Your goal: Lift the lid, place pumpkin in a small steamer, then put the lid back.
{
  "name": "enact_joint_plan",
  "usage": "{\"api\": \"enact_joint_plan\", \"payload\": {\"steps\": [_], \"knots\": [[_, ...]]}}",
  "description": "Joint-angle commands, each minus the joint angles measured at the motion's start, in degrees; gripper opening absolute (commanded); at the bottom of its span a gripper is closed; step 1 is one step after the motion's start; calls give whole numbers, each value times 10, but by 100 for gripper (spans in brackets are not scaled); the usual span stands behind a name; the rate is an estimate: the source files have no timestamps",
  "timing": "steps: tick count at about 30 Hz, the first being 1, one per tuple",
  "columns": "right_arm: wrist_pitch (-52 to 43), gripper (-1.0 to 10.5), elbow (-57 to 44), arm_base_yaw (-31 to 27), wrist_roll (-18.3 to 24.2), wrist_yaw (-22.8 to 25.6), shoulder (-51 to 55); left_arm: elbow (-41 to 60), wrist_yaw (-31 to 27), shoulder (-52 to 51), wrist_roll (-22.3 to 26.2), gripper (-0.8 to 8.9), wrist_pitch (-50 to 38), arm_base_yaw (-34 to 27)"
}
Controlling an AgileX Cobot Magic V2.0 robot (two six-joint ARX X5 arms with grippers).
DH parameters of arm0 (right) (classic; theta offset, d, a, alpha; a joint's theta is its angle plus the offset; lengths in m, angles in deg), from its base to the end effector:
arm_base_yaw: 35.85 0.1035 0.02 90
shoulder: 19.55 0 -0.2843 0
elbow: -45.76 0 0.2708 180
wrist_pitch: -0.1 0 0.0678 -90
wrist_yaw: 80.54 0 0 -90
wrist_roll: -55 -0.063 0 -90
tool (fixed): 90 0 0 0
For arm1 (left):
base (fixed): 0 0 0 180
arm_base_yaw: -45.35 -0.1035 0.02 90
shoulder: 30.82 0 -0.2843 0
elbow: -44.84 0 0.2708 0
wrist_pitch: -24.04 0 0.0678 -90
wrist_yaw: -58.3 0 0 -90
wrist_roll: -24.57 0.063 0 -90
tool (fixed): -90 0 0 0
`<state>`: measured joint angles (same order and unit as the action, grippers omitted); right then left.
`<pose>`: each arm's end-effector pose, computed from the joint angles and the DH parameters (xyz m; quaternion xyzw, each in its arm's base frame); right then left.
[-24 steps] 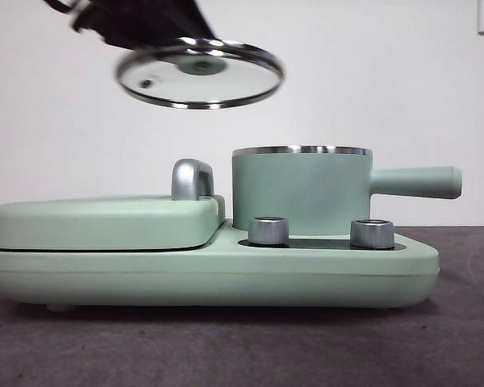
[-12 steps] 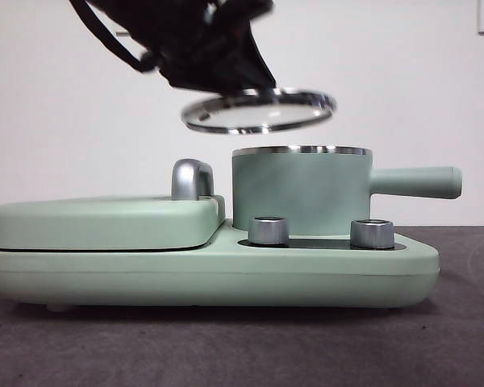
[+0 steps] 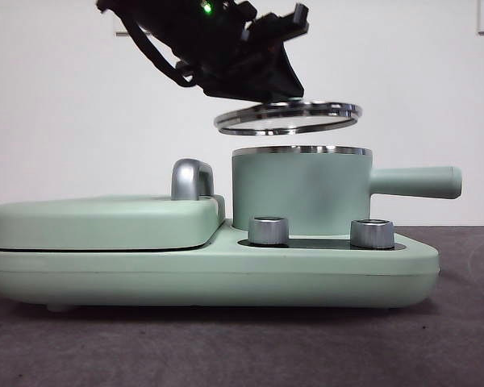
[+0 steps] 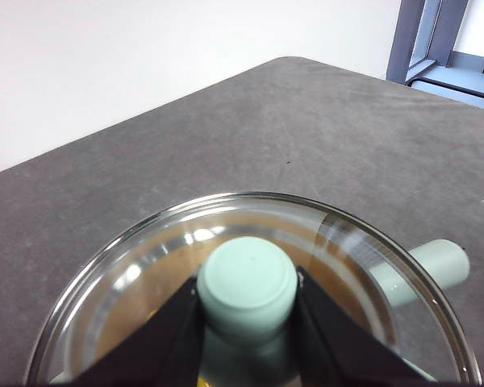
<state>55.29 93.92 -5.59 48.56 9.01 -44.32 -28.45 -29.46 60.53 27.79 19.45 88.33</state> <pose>0.1048 0.0617 0.2612 -0.0183 0.2786 0.2394 0.9299 0.2992 -0.2822 0.2733 0.0666 0.0992 -0.3847 0.9153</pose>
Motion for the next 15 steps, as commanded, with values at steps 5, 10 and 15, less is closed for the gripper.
{"api": "enact_joint_plan", "payload": {"steps": [5, 10, 15], "knots": [[-4, 360, 2, 4, -7, -2, -2, -51, 0, 40, 11, 10, -18, 5], [-4, 360, 2, 4, -7, -1, -2, -76, 0, 66, 33, 10, -17, 5], [-4, 360, 2, 4, -7, -1, -2, -82, 0, 80, 36, 10, -17, 5]]}}
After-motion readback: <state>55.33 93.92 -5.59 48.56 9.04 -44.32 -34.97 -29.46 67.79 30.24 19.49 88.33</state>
